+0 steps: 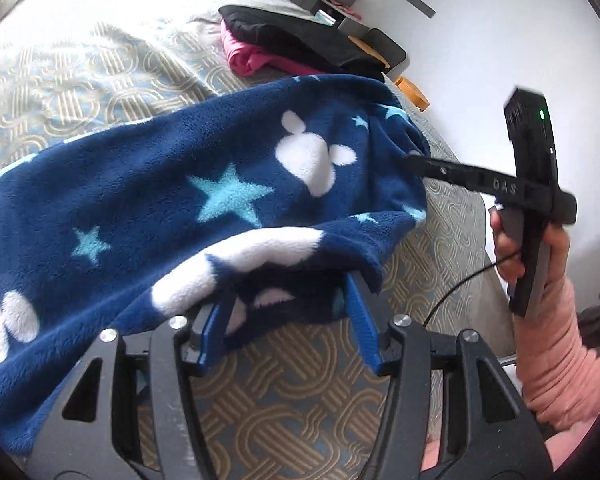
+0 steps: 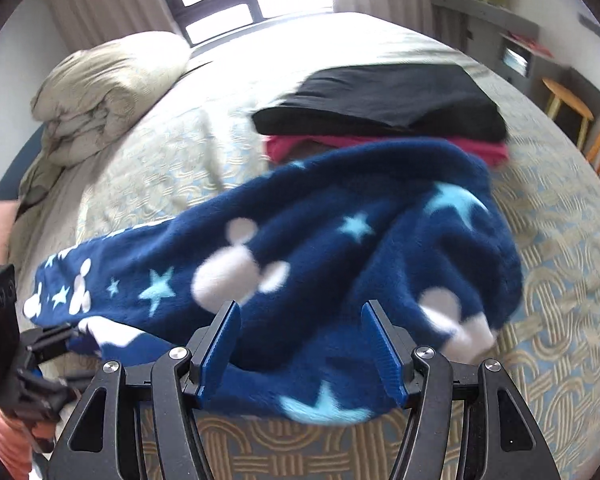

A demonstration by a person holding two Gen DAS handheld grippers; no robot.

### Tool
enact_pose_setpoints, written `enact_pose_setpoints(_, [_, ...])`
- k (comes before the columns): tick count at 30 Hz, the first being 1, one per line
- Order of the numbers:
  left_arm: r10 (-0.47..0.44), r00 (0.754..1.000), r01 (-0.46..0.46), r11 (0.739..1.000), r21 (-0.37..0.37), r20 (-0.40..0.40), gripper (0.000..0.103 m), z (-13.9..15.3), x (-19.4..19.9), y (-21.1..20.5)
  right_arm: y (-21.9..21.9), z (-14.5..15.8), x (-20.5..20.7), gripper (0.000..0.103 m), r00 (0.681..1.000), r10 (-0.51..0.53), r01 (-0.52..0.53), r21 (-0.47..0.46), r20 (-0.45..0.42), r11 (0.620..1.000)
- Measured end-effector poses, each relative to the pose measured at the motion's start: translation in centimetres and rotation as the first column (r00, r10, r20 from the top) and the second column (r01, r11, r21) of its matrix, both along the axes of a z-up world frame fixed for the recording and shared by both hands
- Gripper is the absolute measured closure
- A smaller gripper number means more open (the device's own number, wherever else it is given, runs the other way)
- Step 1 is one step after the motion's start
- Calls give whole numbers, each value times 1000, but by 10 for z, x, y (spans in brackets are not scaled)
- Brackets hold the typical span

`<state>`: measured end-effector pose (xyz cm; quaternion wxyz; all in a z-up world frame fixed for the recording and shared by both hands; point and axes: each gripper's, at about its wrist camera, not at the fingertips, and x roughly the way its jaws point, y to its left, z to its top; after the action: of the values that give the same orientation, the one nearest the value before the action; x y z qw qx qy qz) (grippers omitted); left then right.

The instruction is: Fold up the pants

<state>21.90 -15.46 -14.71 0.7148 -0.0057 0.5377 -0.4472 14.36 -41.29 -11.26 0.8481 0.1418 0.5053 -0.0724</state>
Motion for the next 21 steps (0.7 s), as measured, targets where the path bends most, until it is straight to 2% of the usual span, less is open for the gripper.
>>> enact_pose_setpoints(3, [-22, 1000, 21, 1000, -11, -16, 41, -6, -7, -7, -21, -6, -12, 39, 997, -69, 69, 29, -18, 997])
enact_pose_setpoints(7, [-108, 994, 105, 992, 71, 34, 36, -12, -24, -26, -47, -8, -33, 39, 989, -148, 149, 31, -25, 988])
enact_pose_setpoints(9, [-120, 991, 115, 990, 87, 55, 34, -11, -27, -30, -59, -8, -43, 39, 983, -181, 182, 32, -27, 983])
enact_pose_setpoints(10, [-120, 991, 116, 990, 86, 50, 29, -10, -28, -31, -65, -9, -47, 39, 981, -194, 195, 32, -27, 980])
enact_pose_setpoints(11, [-125, 991, 122, 990, 77, 38, 23, -9, -28, -32, -73, -10, -51, 39, 975, -220, 221, 30, -27, 975])
enact_pose_setpoints(13, [-163, 986, 162, 986, 50, 20, 22, -4, -35, -39, -90, -13, -57, 37, 960, -279, 279, 37, -25, 959])
enact_pose_setpoints(16, [-241, 970, 237, 969, 73, 45, 21, -4, -48, -52, -117, -20, -62, 33, 928, -372, 373, 118, -27, 920])
enact_pose_setpoints(19, [-257, 962, 242, 959, 146, 93, 22, -12, -52, -66, -129, -26, -53, 31, 930, -367, 361, 210, -14, 909])
enact_pose_setpoints(21, [-236, 969, 223, 962, 155, 74, 43, -18, -49, -74, -130, -30, -43, 29, 934, -357, 352, 215, -14, 911])
